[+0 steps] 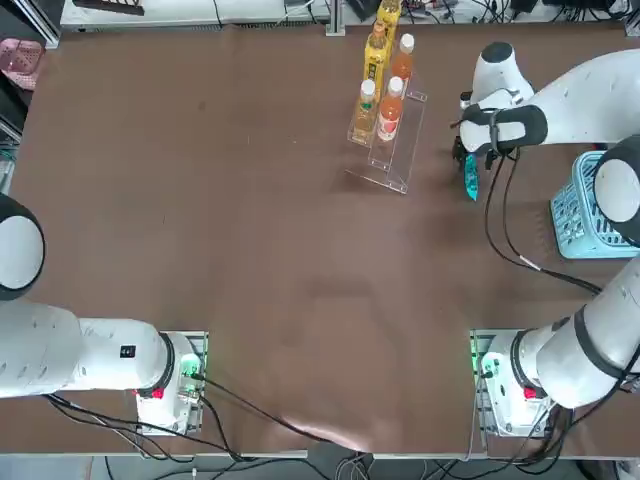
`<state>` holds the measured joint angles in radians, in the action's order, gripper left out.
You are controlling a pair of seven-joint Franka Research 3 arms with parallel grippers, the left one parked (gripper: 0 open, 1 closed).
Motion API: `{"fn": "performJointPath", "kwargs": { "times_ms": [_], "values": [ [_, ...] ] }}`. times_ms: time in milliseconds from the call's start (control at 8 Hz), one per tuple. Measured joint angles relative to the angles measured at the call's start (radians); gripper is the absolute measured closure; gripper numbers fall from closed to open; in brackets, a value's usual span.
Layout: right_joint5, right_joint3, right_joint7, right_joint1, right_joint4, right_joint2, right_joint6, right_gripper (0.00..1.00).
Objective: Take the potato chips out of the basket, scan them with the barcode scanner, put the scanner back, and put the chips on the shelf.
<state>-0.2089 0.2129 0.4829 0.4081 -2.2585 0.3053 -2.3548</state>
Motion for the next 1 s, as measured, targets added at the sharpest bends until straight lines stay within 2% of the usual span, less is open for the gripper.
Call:
{"fn": "performJointPath", "kwargs": {
  "times_ms": [750, 875, 1000],
  "values": [
    [0.000, 0.000, 0.000, 0.000, -0.001, 0.039, -0.010, 0.01],
    [0.000, 0.000, 0.002, 0.000, -0.001, 0.042, -0.011, 0.04],
    [0.000, 0.000, 0.003, 0.000, -0.001, 0.043, -0.011, 0.16]
  ]
}}
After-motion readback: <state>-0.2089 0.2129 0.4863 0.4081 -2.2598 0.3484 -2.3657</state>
